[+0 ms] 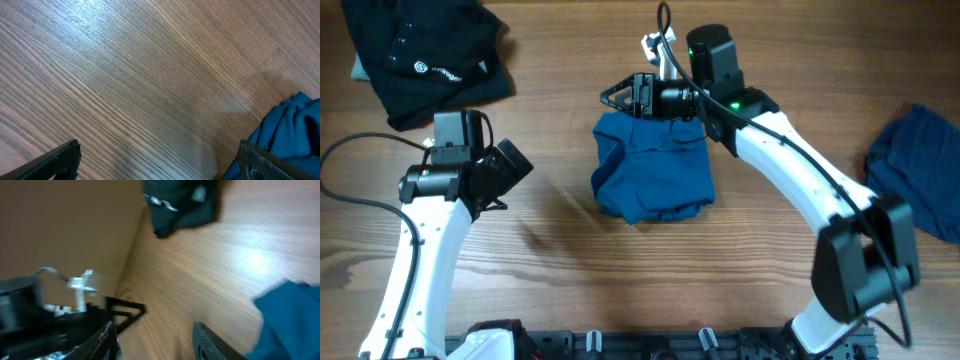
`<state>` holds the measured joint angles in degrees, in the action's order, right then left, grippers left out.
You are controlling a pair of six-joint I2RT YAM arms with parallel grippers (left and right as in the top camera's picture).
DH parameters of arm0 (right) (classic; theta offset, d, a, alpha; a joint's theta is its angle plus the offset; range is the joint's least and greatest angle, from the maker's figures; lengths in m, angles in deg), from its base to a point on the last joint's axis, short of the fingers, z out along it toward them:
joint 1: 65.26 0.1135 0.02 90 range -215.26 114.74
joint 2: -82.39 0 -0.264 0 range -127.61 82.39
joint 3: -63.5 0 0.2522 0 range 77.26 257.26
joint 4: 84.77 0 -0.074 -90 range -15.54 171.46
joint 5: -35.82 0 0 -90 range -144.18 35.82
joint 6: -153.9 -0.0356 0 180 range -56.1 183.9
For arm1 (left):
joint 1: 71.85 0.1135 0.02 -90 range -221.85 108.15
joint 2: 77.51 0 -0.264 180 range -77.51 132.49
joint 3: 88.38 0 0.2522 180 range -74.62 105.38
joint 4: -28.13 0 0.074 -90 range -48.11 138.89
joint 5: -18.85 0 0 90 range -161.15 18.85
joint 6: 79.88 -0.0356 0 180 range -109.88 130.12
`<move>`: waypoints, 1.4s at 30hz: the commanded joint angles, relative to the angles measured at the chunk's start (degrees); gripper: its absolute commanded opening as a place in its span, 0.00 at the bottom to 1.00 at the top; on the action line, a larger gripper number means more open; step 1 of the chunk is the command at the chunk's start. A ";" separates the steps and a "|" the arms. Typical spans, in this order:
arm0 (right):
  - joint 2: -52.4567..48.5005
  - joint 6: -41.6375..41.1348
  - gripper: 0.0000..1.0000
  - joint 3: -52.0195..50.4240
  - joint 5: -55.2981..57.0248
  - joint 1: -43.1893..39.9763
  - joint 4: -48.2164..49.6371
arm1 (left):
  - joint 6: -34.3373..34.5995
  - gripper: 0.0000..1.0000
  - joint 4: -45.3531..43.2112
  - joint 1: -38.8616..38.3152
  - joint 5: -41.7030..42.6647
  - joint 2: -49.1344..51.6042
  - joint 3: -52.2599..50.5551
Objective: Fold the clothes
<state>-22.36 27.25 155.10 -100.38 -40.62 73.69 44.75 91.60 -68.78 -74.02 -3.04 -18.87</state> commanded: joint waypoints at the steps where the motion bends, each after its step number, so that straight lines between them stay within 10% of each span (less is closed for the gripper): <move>1: -6.58 1.97 0.49 -1.31 1.88 -1.22 -0.63 | 0.31 1.00 -0.15 0.31 0.46 0.55 -0.37; 13: -26.01 2.21 0.45 -1.60 -5.16 -5.09 2.84 | 0.31 1.00 0.28 0.31 0.46 0.55 -0.37; 27: -12.48 -1.20 0.46 -1.57 -19.63 -7.26 12.48 | 0.31 1.00 0.28 0.31 0.46 0.55 -0.37; 42: 6.08 13.07 0.45 -1.60 -6.91 3.45 -23.32 | 0.35 1.00 0.04 0.31 0.50 0.55 -0.37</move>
<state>-17.11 35.65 153.79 -110.30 -43.07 50.29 44.75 91.80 -68.78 -74.02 -3.04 -18.92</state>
